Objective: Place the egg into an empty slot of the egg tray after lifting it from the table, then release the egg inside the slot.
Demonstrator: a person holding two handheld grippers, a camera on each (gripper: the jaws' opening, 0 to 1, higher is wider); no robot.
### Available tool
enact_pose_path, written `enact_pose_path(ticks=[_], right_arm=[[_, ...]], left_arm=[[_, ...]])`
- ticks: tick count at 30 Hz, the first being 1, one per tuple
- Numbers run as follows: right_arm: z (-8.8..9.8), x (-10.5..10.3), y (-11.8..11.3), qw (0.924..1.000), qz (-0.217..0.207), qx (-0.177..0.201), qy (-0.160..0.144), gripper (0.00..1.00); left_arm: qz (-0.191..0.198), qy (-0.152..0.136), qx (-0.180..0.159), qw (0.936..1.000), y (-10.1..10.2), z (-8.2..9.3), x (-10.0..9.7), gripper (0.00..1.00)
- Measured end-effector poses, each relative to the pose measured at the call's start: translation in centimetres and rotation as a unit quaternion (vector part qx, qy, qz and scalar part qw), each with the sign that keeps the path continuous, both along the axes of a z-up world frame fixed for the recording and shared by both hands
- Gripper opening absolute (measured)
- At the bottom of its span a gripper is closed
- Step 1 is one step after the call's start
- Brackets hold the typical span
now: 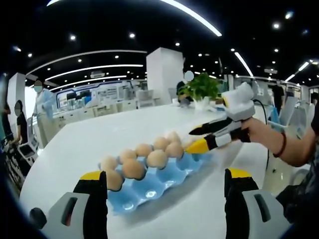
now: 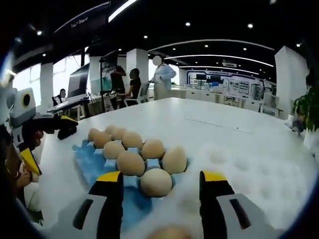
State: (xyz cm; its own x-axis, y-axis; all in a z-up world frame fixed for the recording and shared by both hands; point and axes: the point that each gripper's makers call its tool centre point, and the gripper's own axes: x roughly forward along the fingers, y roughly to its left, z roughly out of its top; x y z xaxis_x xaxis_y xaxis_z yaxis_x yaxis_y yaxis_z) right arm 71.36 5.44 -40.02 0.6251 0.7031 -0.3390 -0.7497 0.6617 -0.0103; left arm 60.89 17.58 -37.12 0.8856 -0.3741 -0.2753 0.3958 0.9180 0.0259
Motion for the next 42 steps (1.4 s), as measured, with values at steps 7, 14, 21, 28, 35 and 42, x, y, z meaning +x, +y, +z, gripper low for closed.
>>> enact_pose_path(ticks=[7, 14, 21, 28, 35, 42], right_arm=[[0.6, 0.4, -0.9, 0.9999, -0.011, 0.002, -0.013, 0.79], [0.9, 0.6, -2.2, 0.9995, -0.028, 0.003, -0.018, 0.87], [1.4, 1.0, -4.0, 0.9984, -0.051, 0.002, -0.024, 0.92], [1.6, 0.8, -5.2, 0.9976, -0.064, 0.005, -0.027, 0.95], [1.3, 0.6, -6.3, 0.9972, -0.071, -0.001, -0.024, 0.95], [1.1, 0.4, -6.9, 0.9968, -0.076, -0.004, -0.026, 0.95]], left_arm=[[0.0, -0.002, -0.003, 1.0, -0.2, 0.3, 0.1, 1.0], [-0.002, -0.003, -0.003, 1.0, -0.4, 0.4, 0.1, 1.0], [-0.003, -0.003, 0.003, 1.0, -0.5, 0.4, -0.1, 1.0], [-0.001, -0.012, -0.004, 0.9999, -0.7, 0.9, -0.1, 1.0], [0.002, -0.013, 0.0, 0.9999, -0.7, 0.8, -0.3, 1.0], [-0.002, -0.006, 0.002, 1.0, -1.0, 0.4, -0.4, 1.0]])
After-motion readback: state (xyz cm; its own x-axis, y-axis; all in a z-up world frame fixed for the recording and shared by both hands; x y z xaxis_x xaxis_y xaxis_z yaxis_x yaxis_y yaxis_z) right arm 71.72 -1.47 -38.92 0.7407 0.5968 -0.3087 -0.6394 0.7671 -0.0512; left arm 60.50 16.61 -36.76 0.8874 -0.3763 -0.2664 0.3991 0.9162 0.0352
